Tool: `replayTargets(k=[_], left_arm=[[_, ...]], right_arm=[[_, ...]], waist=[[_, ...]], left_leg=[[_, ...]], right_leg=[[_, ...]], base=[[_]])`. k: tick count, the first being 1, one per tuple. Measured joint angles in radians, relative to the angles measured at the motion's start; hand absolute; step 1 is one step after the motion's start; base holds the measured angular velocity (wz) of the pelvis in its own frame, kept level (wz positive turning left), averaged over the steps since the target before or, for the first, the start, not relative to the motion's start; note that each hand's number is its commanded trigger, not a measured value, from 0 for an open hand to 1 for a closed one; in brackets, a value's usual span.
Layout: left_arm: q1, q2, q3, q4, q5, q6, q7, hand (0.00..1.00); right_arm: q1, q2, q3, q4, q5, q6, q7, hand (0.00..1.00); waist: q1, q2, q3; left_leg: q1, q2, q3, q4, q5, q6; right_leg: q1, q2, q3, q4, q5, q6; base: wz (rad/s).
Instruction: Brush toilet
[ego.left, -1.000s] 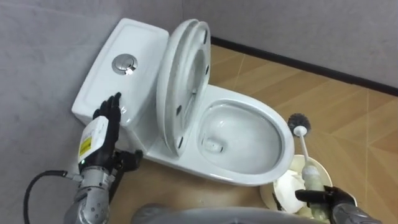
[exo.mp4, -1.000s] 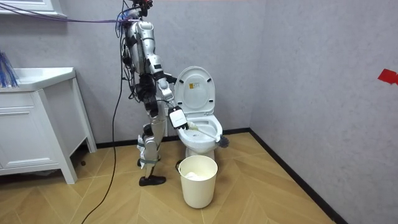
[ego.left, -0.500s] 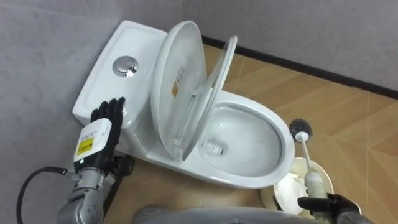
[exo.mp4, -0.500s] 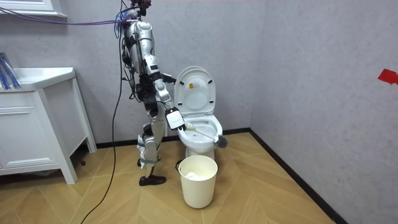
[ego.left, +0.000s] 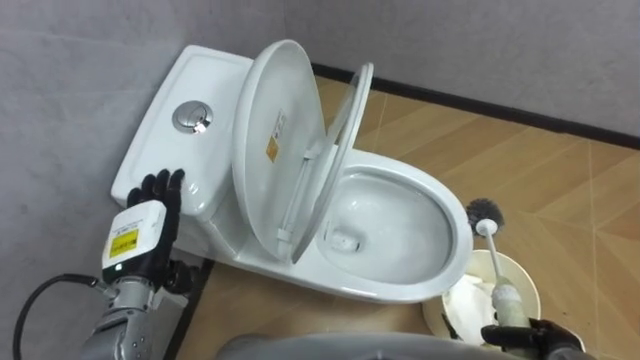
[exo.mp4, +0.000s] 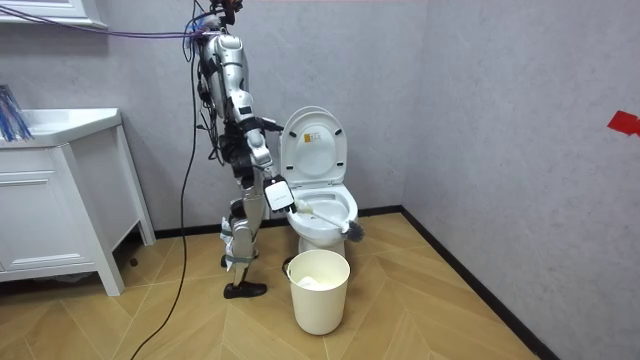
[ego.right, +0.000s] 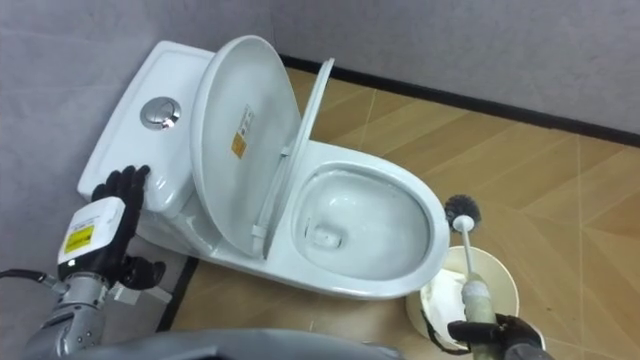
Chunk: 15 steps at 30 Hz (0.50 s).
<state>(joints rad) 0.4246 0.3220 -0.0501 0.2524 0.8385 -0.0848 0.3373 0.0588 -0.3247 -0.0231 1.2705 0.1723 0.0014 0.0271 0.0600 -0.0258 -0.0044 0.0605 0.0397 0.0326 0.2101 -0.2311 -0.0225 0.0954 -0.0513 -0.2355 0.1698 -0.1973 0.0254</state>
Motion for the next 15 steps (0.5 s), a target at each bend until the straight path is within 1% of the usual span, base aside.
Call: replayTargets(k=[1, 3, 6, 9, 11, 15], left_arm=[[-0.005, 0.003, 0.010, 0.000, 0.001, 0.000, 0.007, 0.00], [-0.032, 0.004, 0.061, 0.000, 0.012, 0.005, 0.045, 0.00], [-0.059, 0.004, 0.122, -0.014, 0.075, -0.001, 0.083, 0.00], [-0.067, 0.005, 0.145, -0.041, 0.096, -0.001, 0.127, 0.00], [-0.069, 0.005, 0.146, -0.053, 0.096, -0.002, 0.142, 0.00], [-0.086, 0.005, 0.144, -0.056, 0.095, -0.009, 0.158, 0.00]], right_arm=[[0.000, 0.000, 0.000, -0.006, -0.013, 0.000, -0.005, 1.00], [0.001, 0.000, 0.000, -0.041, -0.077, 0.001, -0.027, 1.00], [0.016, 0.000, -0.002, -0.096, -0.168, -0.001, -0.050, 1.00], [0.033, 0.000, -0.008, -0.149, -0.262, -0.001, -0.076, 1.00], [0.035, 0.000, -0.022, -0.174, -0.326, 0.001, -0.084, 1.00], [0.043, -0.001, -0.020, -0.280, -0.442, 0.001, -0.098, 1.00]], waist=[[0.001, 0.001, 0.0006], [0.005, 0.000, 0.0062], [0.007, 0.002, 0.0070], [0.002, 0.005, 0.0065], [0.000, 0.007, 0.0051], [-0.001, 0.007, 0.0057]], left_leg=[[0.000, 0.000, 0.000, 0.002, 0.000, 0.000], [0.000, 0.000, 0.005, 0.002, 0.000, 0.000], [-0.005, 0.000, 0.008, 0.003, 0.000, 0.000], [-0.016, 0.000, 0.007, 0.004, 0.000, 0.000], [-0.022, 0.000, 0.007, 0.007, 0.000, 0.000], [-0.032, 0.001, 0.008, 0.019, 0.000, 0.000]], right_leg=[[0.000, 0.000, 0.002, 0.000, 0.000, 0.000], [-0.002, 0.001, 0.009, 0.000, 0.001, -0.002], [-0.008, 0.000, 0.013, 0.001, 0.002, -0.003], [-0.017, 0.001, 0.012, 0.001, 0.003, -0.004], [-0.024, 0.001, 0.013, 0.001, 0.003, -0.004], [-0.030, 0.001, 0.015, 0.002, 0.003, -0.004]], base=[[-0.07], [-0.07], [-0.05], [0.00], [0.00], [-0.01]])
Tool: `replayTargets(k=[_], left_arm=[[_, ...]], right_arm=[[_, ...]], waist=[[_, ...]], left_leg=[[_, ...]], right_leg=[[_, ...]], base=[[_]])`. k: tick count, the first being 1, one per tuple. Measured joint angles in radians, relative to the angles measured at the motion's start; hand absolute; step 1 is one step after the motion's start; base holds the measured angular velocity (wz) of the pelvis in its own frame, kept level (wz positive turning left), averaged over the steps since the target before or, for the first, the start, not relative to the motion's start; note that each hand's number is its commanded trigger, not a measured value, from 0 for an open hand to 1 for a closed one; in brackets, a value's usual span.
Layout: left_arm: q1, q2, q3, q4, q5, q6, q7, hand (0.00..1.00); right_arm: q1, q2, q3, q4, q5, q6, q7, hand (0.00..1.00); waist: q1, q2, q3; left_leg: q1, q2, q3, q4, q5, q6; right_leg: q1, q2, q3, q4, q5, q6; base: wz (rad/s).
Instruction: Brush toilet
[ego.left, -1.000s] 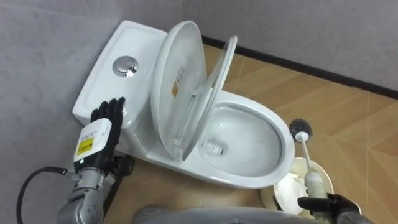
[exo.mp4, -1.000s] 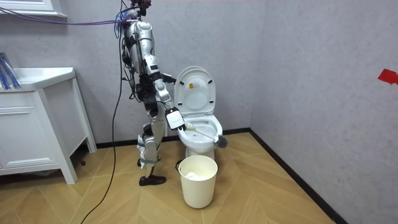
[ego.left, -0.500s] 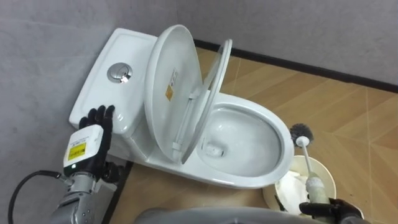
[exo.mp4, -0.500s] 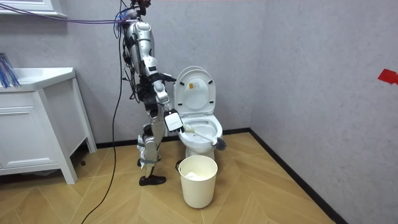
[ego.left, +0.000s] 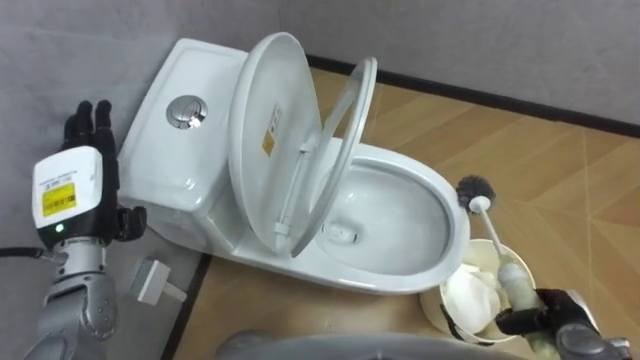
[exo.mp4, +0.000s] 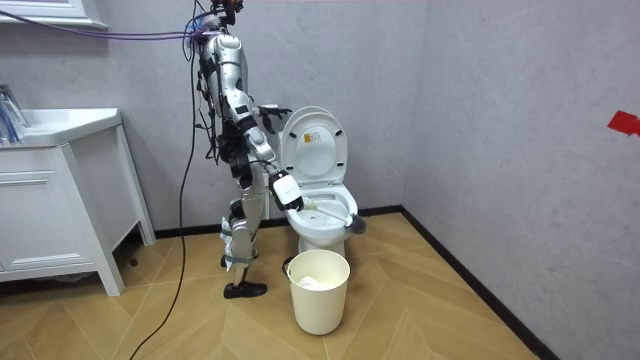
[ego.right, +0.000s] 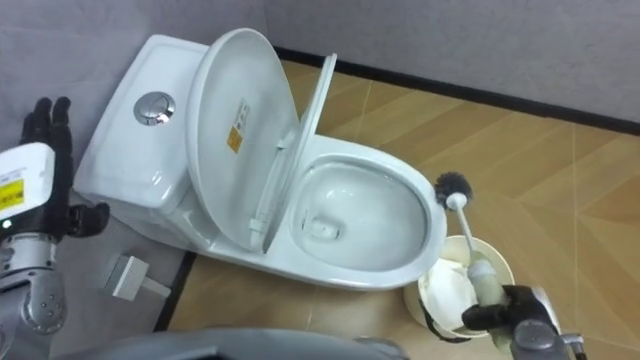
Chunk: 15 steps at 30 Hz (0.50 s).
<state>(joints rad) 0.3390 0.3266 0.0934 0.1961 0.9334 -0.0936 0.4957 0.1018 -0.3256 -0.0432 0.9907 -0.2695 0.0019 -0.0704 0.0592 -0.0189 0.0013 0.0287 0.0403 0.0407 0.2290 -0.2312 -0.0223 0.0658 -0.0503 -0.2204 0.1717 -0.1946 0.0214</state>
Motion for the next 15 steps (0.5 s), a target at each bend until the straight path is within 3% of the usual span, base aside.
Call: replayTargets(k=[6, 15], left_arm=[[-0.024, -0.001, -0.048, 0.000, -0.005, 0.001, -0.007, 0.00], [-0.048, 0.001, -0.129, 0.005, -0.018, 0.005, -0.048, 0.00]], right_arm=[[-0.005, -0.002, 0.072, -0.143, -0.225, -0.029, 0.023, 1.00], [-0.015, -0.006, 0.186, -0.148, -0.372, -0.045, 0.021, 1.00]], waist=[[0.004, 0.001, -0.0007], [0.006, -0.002, 0.0005]], left_leg=[[-0.008, 0.000, -0.003, 0.003, 0.000, 0.000], [-0.025, 0.000, -0.001, 0.005, 0.000, 0.000]], right_leg=[[-0.003, 0.000, -0.001, 0.000, 0.000, 0.000], [-0.024, -0.002, 0.003, 0.018, 0.000, 0.000]], base=[[0.00], [0.00]])
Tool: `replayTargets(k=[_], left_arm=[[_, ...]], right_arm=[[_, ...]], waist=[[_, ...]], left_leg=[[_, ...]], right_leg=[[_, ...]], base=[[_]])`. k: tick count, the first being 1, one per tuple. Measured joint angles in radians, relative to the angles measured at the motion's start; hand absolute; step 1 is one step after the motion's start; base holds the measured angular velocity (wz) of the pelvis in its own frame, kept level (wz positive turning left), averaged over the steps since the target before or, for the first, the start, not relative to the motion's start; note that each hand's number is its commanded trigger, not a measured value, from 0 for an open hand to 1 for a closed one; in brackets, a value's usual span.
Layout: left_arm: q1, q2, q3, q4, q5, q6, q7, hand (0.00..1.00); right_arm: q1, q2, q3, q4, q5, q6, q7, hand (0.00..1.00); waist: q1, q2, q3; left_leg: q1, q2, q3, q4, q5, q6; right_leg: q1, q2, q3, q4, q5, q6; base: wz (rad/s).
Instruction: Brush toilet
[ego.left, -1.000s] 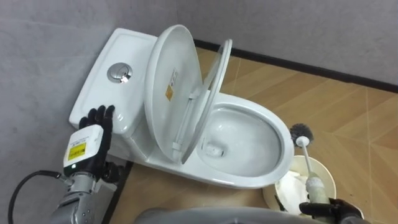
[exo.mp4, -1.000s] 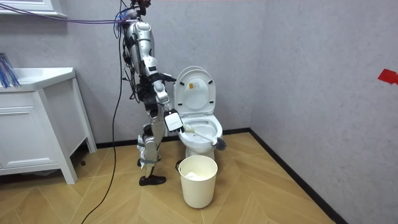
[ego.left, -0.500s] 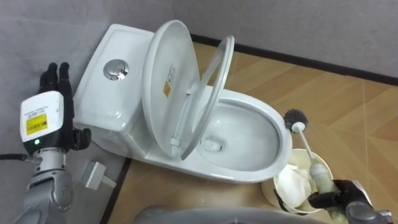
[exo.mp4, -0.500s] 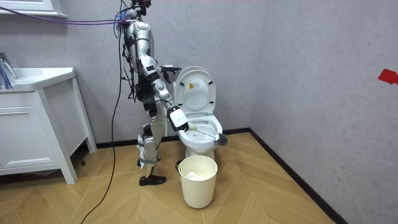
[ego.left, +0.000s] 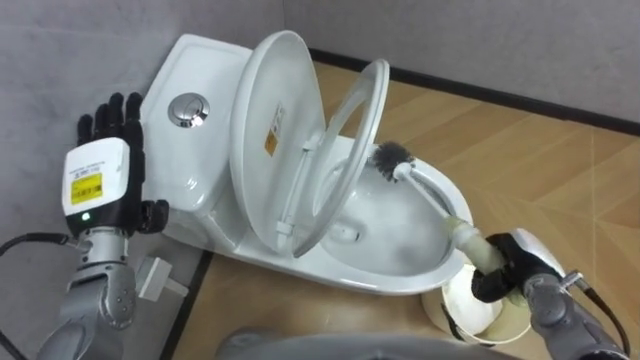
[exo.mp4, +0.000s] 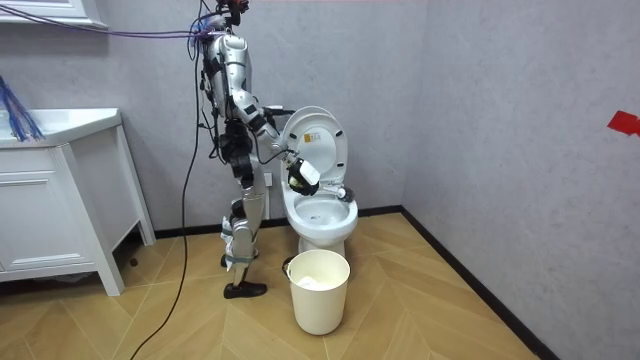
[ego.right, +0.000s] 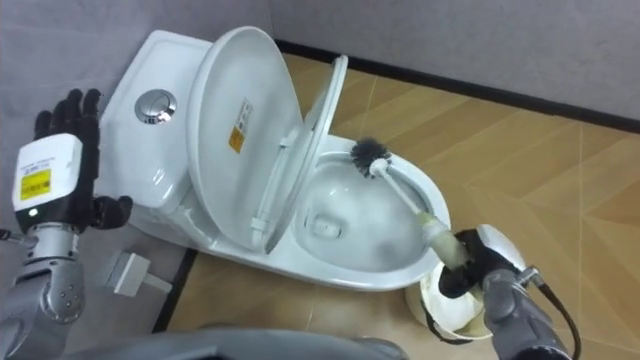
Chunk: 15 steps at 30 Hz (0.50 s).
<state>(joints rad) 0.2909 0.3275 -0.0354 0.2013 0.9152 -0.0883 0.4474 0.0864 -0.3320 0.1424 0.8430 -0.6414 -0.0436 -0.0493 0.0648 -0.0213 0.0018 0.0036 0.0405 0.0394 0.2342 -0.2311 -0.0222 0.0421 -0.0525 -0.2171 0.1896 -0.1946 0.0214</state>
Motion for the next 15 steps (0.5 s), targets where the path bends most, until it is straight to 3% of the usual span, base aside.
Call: replayTargets(k=[8, 15], left_arm=[[-0.018, 0.025, -0.027, 0.025, -0.003, 0.001, -0.039, 0.00], [-0.048, 0.055, -0.081, 0.180, -0.016, 0.000, -0.101, 0.00]], right_arm=[[0.010, -0.008, 0.061, -0.061, -0.189, 0.000, 0.041, 1.00], [0.010, -0.027, 0.066, -0.106, -0.229, -0.002, 0.097, 1.00]], waist=[[0.001, 0.000, 0.0032], [-0.004, -0.007, 0.0057]], left_leg=[[-0.053, -0.008, 0.006, 0.026, 0.004, 0.007], [-0.112, -0.015, 0.001, 0.043, 0.011, 0.018]], right_leg=[[-0.063, -0.012, 0.017, 0.043, 0.000, 0.000], [-0.115, -0.019, 0.016, 0.057, 0.003, 0.005]], base=[[-0.03], [0.03]])
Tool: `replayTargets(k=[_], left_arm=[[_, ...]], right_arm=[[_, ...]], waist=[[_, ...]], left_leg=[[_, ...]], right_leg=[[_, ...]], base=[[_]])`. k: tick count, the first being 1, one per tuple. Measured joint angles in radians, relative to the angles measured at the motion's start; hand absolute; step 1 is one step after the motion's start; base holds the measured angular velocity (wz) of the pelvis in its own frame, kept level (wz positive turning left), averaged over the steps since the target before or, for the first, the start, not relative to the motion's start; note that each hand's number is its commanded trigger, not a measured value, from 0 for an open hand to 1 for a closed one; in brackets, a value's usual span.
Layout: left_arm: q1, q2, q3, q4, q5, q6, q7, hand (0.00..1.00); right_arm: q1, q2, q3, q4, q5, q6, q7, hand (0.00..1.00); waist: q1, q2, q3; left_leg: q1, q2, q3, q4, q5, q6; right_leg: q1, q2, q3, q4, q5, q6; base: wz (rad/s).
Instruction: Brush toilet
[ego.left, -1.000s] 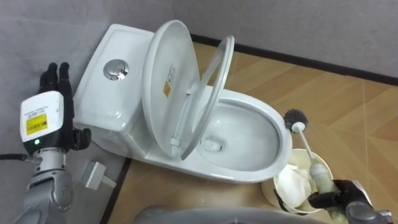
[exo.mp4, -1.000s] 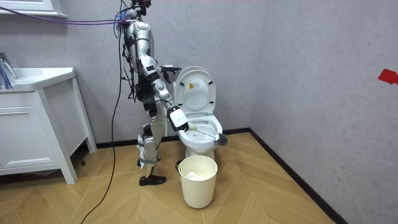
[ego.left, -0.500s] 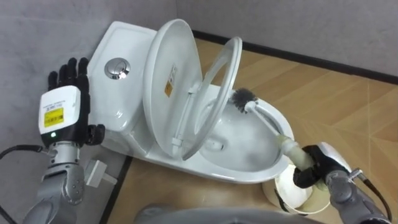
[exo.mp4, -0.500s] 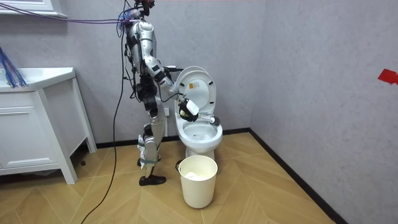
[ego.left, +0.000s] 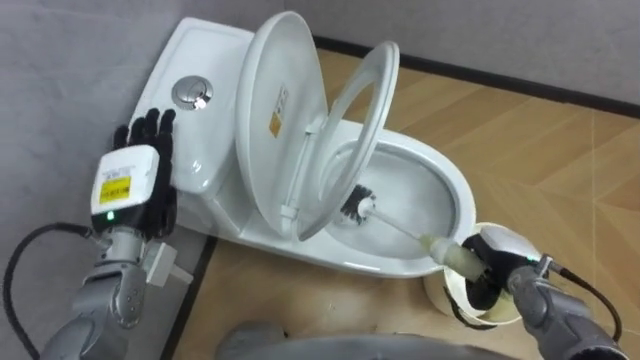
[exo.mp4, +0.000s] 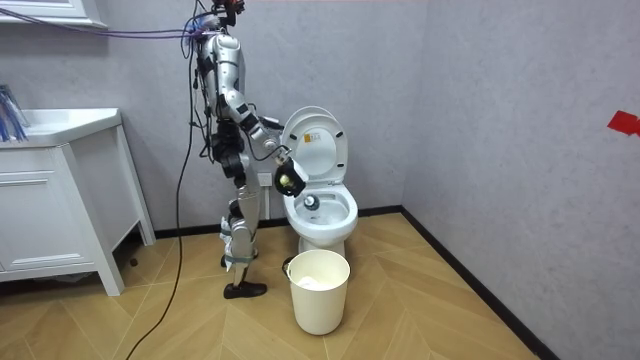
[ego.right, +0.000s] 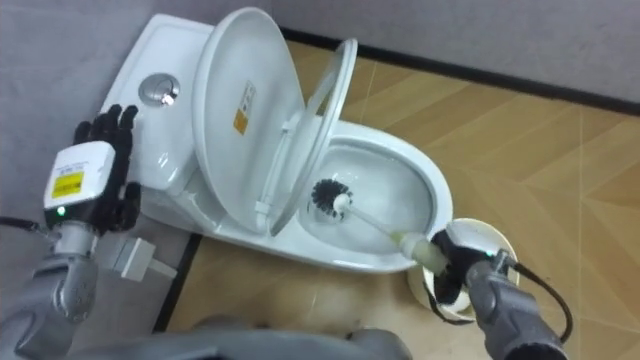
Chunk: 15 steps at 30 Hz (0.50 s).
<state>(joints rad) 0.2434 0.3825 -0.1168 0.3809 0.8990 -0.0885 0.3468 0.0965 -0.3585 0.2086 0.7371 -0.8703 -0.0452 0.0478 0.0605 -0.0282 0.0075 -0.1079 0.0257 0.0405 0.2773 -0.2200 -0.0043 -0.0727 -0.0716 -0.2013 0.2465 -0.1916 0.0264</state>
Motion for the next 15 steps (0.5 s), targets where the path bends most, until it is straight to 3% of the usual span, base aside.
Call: replayTargets(k=[3, 6, 9, 11, 14, 15], left_arm=[[-0.034, 0.006, -0.005, 0.007, -0.005, 0.001, -0.011, 0.00], [-0.060, 0.010, -0.007, 0.033, -0.003, -0.007, -0.002, 0.00], [-0.106, 0.012, -0.020, 0.084, -0.003, -0.006, 0.010, 0.00], [-0.145, 0.021, -0.040, 0.114, -0.004, -0.002, 0.027, 0.00], [-0.208, 0.040, -0.054, 0.142, -0.022, -0.002, 0.042, 0.00], [-0.244, 0.046, -0.068, 0.157, -0.040, -0.004, 0.049, 0.00]], right_arm=[[-0.003, -0.013, 0.004, 0.002, -0.001, 0.003, 0.005, 1.00], [-0.009, -0.020, 0.005, 0.009, -0.003, 0.004, -0.007, 1.00], [-0.017, -0.032, 0.010, 0.036, 0.008, 0.004, -0.042, 1.00], [-0.037, -0.043, 0.029, 0.054, 0.022, 0.017, -0.055, 1.00], [-0.096, -0.054, 0.048, 0.120, 0.046, 0.017, -0.099, 1.00], [-0.121, -0.063, 0.055, 0.148, 0.066, 0.016, -0.113, 1.00]], waist=[[0.004, 0.008, 0.0019], [0.012, 0.022, -0.0025], [0.023, 0.023, 0.0029], [0.025, 0.028, 0.0014], [0.015, 0.021, 0.0073], [0.014, 0.012, 0.0161]], left_leg=[[-0.031, 0.000, -0.001, 0.019, 0.000, 0.001], [-0.077, 0.002, 0.000, 0.038, 0.000, 0.001], [-0.117, 0.000, 0.002, 0.069, 0.000, 0.001], [-0.159, -0.002, 0.002, 0.098, 0.000, 0.001], [-0.245, -0.011, -0.002, 0.162, -0.002, 0.004], [-0.286, -0.013, -0.003, 0.189, -0.003, 0.005]], right_leg=[[-0.027, -0.001, 0.000, 0.013, 0.001, 0.000], [-0.080, -0.004, 0.002, 0.043, 0.001, -0.003], [-0.129, -0.014, -0.001, 0.095, -0.010, -0.008], [-0.174, -0.021, -0.003, 0.135, -0.018, -0.012], [-0.264, -0.052, -0.029, 0.228, -0.046, -0.020], [-0.303, -0.058, -0.029, 0.254, -0.055, -0.022]], base=[[0.03], [0.00], [-0.01], [0.05], [0.16], [0.19]])
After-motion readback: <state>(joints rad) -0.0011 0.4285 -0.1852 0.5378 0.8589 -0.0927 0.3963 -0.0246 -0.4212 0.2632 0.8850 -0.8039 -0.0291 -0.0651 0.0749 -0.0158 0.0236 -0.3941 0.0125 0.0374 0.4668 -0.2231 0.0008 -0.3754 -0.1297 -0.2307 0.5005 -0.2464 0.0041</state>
